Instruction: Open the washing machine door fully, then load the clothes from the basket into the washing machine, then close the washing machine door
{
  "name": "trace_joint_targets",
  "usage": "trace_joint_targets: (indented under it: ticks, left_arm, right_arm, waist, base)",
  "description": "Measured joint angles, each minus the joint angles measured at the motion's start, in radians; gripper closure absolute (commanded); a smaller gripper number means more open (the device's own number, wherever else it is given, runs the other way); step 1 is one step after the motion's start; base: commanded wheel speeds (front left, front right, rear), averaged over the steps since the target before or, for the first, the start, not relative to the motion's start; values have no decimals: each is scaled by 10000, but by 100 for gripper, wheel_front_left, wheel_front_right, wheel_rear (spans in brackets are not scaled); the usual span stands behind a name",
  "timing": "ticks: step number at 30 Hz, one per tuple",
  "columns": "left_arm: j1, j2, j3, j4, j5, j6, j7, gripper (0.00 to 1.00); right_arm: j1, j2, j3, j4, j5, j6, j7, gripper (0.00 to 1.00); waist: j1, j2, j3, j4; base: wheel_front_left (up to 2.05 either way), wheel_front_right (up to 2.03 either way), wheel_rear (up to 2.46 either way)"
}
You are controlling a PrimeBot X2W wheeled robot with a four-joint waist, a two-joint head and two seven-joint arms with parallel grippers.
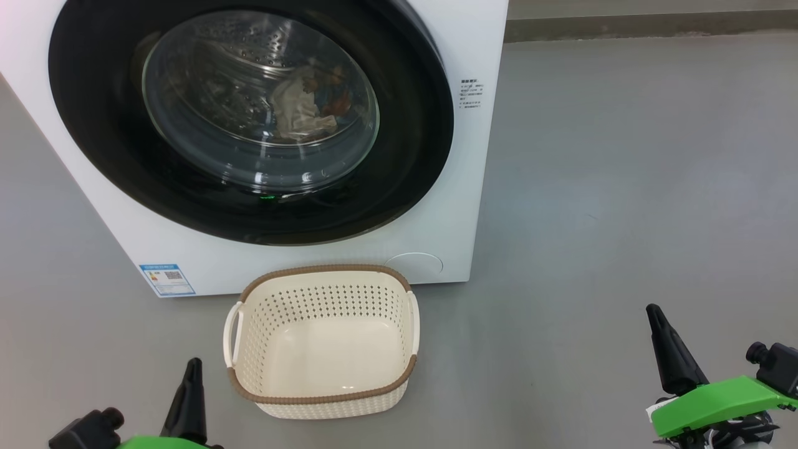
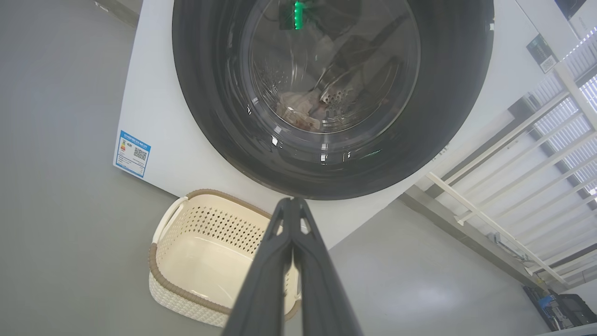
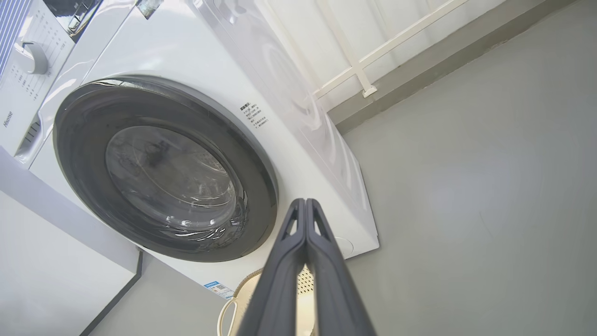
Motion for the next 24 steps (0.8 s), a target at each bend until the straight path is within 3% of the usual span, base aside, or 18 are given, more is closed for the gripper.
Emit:
trace_joint_targets:
  ticks: [24]
  left_arm:
    - [-193, 48, 219, 150, -2499, 0, 627, 100]
  right_arm:
    - [-1, 337, -593, -84, 2121, -2, 663, 100]
  waist:
    - [0, 0, 11, -6]
  base:
    - [0, 0, 0]
